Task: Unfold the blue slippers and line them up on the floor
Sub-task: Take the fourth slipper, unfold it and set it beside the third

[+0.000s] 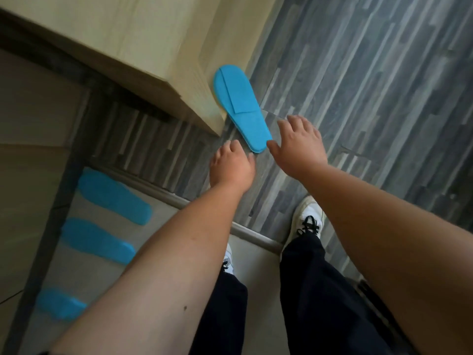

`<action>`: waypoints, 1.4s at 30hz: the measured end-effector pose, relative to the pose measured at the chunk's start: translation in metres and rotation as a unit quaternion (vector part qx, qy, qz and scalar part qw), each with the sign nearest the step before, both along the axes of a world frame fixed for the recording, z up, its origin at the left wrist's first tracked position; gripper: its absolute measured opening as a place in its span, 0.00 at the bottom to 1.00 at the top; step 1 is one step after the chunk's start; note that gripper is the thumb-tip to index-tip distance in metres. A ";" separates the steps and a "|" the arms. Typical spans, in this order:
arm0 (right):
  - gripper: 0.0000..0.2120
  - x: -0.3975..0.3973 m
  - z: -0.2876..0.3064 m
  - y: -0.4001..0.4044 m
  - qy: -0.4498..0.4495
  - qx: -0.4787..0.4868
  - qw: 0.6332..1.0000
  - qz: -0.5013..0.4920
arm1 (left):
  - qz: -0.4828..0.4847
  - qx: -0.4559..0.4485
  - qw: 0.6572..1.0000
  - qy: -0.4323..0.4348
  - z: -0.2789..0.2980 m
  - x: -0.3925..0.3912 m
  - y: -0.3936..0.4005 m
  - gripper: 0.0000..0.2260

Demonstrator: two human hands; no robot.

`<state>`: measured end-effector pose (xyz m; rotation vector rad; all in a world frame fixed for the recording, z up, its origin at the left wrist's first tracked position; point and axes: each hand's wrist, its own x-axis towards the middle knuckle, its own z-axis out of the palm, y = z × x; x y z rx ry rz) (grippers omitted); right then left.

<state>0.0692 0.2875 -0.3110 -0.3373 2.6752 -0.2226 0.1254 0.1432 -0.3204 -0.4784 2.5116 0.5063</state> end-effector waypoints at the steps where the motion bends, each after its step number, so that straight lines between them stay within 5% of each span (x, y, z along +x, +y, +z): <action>1: 0.28 -0.010 -0.013 -0.002 -0.003 -0.008 1.000 0.004 | 0.026 0.005 1.000 -0.008 -0.013 -0.008 0.000 0.22; 7: 0.27 -0.063 -0.095 -0.008 -0.033 -0.035 0.998 0.030 | 0.186 0.034 0.982 -0.026 -0.087 -0.061 0.005 0.20; 14: 0.26 -0.100 -0.168 -0.027 -0.135 -0.090 0.982 -0.098 | 0.314 0.079 0.945 -0.040 -0.156 -0.081 -0.002 0.17; 22: 0.13 -0.132 -0.190 -0.044 -0.168 -0.162 0.957 -0.169 | 0.400 0.148 0.902 0.070 -0.180 -0.098 -0.008 0.14; 28: 0.06 -0.120 -0.132 -0.012 -0.139 -0.172 0.951 -0.218 | 0.362 0.187 0.908 0.095 -0.131 -0.087 0.003 0.11; 42: 0.06 -0.008 0.121 0.041 -0.154 -0.173 0.907 -0.352 | 0.230 0.246 0.941 0.037 0.111 -0.014 0.029 0.11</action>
